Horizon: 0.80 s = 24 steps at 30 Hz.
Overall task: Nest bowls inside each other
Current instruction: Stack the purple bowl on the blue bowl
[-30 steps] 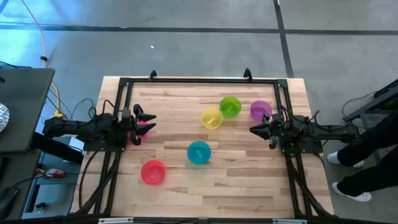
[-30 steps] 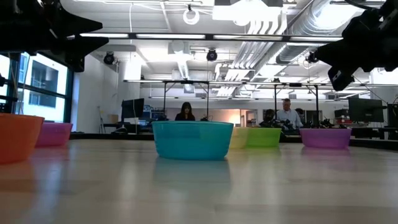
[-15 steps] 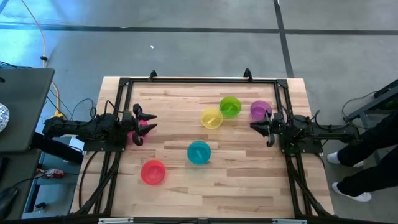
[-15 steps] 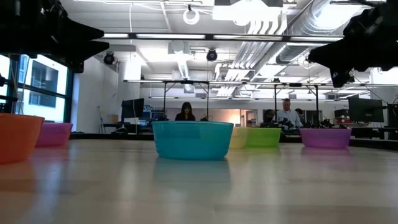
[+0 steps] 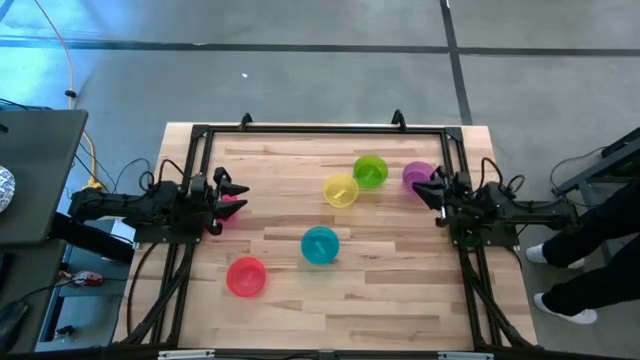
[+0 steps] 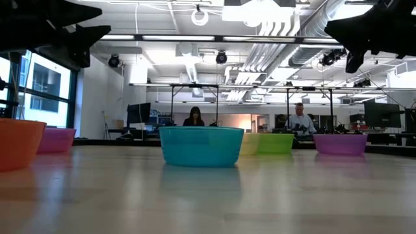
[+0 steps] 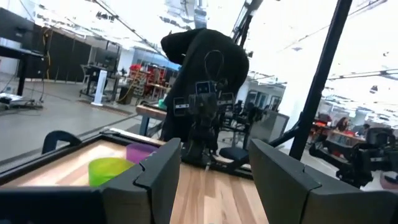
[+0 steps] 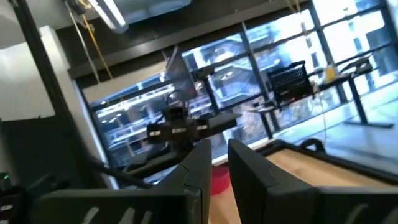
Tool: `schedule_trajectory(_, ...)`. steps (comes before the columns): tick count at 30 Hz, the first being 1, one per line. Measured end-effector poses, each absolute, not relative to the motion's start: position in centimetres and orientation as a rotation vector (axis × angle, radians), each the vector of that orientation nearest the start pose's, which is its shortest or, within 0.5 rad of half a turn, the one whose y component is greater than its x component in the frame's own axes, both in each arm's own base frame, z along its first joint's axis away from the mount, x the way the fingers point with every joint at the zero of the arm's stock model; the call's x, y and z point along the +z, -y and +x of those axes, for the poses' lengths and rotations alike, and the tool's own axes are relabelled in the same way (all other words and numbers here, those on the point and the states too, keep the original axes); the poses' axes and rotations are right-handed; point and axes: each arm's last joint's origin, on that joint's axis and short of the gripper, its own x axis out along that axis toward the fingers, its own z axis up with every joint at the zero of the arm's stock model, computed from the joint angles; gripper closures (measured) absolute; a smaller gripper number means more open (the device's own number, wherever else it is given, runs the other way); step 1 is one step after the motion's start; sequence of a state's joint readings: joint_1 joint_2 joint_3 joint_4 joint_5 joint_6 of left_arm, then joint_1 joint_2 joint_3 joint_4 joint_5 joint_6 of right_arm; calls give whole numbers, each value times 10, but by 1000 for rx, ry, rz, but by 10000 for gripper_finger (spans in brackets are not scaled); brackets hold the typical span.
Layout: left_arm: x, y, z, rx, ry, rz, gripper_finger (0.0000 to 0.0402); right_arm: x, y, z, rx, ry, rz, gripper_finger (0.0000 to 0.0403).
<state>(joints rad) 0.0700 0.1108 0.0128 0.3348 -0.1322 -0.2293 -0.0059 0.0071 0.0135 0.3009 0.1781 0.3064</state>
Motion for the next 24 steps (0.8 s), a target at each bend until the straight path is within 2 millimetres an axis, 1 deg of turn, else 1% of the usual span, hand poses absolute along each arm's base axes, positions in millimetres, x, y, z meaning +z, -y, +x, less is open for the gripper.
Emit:
schedule_trajectory(6,189,-11,102,175,217,-253,220,188,5,95,-107,247,380,359)
schedule_trajectory(9,200,-10,104,149,210,-250,220,191,4,94,-87,260,398,359)
schedule_trajectory(11,212,-10,105,136,207,-225,220,201,4,91,-71,282,396,359)
schedule_trajectory(15,241,-10,109,124,220,-159,220,230,3,82,-56,327,348,359)
schedule_trajectory(19,265,-10,118,125,202,-127,220,256,3,75,-68,278,319,359)
schedule_trajectory(24,298,-10,130,71,212,-121,220,290,3,76,-62,203,312,359)
